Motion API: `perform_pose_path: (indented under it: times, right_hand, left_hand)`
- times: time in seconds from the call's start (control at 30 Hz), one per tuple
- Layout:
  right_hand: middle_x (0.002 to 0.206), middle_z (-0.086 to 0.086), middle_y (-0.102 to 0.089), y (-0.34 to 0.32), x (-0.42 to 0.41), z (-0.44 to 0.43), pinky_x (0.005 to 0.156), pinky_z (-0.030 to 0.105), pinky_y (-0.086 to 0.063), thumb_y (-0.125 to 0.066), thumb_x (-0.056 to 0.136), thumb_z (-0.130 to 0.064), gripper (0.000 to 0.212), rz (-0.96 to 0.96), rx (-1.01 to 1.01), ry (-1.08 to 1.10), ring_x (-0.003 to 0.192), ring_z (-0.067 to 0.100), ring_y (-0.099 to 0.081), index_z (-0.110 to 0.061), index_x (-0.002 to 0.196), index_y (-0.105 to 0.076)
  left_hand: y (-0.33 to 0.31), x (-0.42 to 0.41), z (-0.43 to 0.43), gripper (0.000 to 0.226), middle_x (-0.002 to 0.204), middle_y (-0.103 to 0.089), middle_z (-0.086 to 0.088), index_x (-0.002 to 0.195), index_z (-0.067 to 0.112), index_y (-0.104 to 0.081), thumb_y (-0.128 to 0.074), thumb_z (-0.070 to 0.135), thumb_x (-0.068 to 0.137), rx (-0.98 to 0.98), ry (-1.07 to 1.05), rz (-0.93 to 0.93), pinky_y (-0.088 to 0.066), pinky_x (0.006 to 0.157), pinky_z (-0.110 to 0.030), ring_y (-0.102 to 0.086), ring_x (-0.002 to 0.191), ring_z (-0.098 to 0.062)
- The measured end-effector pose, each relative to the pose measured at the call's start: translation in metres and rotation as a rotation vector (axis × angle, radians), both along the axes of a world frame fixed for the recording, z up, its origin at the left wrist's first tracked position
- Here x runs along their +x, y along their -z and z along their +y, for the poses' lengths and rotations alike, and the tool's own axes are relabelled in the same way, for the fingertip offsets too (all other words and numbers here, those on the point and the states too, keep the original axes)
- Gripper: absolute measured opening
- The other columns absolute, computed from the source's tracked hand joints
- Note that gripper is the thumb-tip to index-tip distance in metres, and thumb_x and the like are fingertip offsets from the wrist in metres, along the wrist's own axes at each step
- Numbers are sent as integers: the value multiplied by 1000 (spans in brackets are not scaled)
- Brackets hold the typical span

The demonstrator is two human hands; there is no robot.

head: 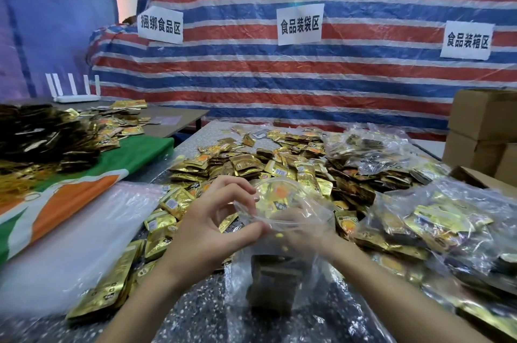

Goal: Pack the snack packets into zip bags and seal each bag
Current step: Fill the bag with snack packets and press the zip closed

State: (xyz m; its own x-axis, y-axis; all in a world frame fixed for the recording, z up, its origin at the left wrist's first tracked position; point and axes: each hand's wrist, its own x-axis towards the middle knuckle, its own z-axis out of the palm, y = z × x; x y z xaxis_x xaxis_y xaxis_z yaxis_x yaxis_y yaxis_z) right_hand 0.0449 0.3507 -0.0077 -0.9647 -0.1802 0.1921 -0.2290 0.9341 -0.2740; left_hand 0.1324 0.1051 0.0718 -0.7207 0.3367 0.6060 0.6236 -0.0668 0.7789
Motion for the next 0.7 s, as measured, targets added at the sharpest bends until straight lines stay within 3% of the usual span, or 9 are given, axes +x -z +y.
perform_pose_path:
  times: [0.07, 0.13, 0.17, 0.23, 0.33, 0.43, 0.53, 0.7]
  right_hand:
    - [97, -12, -60, -15, 7, 1, 76, 16, -44, -60, 99, -31, 17, 26, -118, 48, 91, 11, -59, -22, 110, -70]
    - [84, -3, -71, -34, 19, 3, 75, 38, -56, -61, 99, -34, 22, 7, -415, 104, 76, 20, -66, -18, 95, -75]
    - [79, 3, -73, -43, 25, 6, 72, 43, -56, -64, 97, -34, 21, 4, -581, 114, 72, 26, -67, -20, 86, -77]
    - [77, 13, -73, -63, 37, 11, 62, 40, -50, -70, 93, -31, 20, 38, -811, 128, 67, 31, -61, -20, 79, -78]
    - [80, 9, -76, -94, 58, 21, 56, 26, -51, -71, 88, -31, 19, 50, -1144, 134, 64, 20, -66, -14, 85, -80]
    - [97, 9, -77, -124, 76, 24, 67, 32, -59, -70, 81, -17, 31, -4, -1461, 3, 83, 23, -74, -6, 110, -69]
    - [104, 8, -76, -152, 91, 20, 78, 37, -60, -69, 76, -11, 45, 43, -1516, -107, 94, 25, -74, -7, 120, -58]
    - [111, 11, -72, -180, 109, 10, 78, 36, -61, -65, 84, -6, 37, 129, -1554, -287, 105, 27, -72, -6, 120, -58]
  left_hand:
    - [-1, -2, 3, 19, 108, -62, 4, 78, 23, -68, -81, 33, 67, 16, 6, -6, -51, 90, -20, -62, 113, -20]
    - [-1, -5, 6, 18, 107, -62, 5, 77, 26, -68, -81, 34, 67, 31, 14, -12, -52, 87, -19, -63, 110, -16]
    - [-1, -6, 7, 17, 106, -62, 5, 76, 27, -69, -81, 34, 67, 38, 16, -17, -52, 87, -21, -64, 109, -17]
    - [0, -7, 9, 17, 106, -62, 4, 76, 28, -69, -82, 34, 67, 52, 17, -28, -53, 88, -24, -65, 110, -21]
    - [0, -8, 14, 18, 106, -63, 4, 76, 30, -68, -82, 37, 66, 58, 15, -39, -53, 89, -26, -65, 111, -22]
    - [0, -6, 18, 21, 107, -62, 7, 75, 29, -68, -82, 41, 65, 40, 8, -59, -54, 93, -30, -64, 112, -18]
    - [-1, -5, 21, 25, 108, -62, 7, 76, 26, -68, -82, 41, 63, 34, 0, -79, -54, 97, -34, -63, 113, -15]
    - [-2, -1, 23, 28, 110, -62, 9, 76, 24, -67, -82, 41, 61, 22, -8, -87, -52, 101, -38, -62, 115, -15]
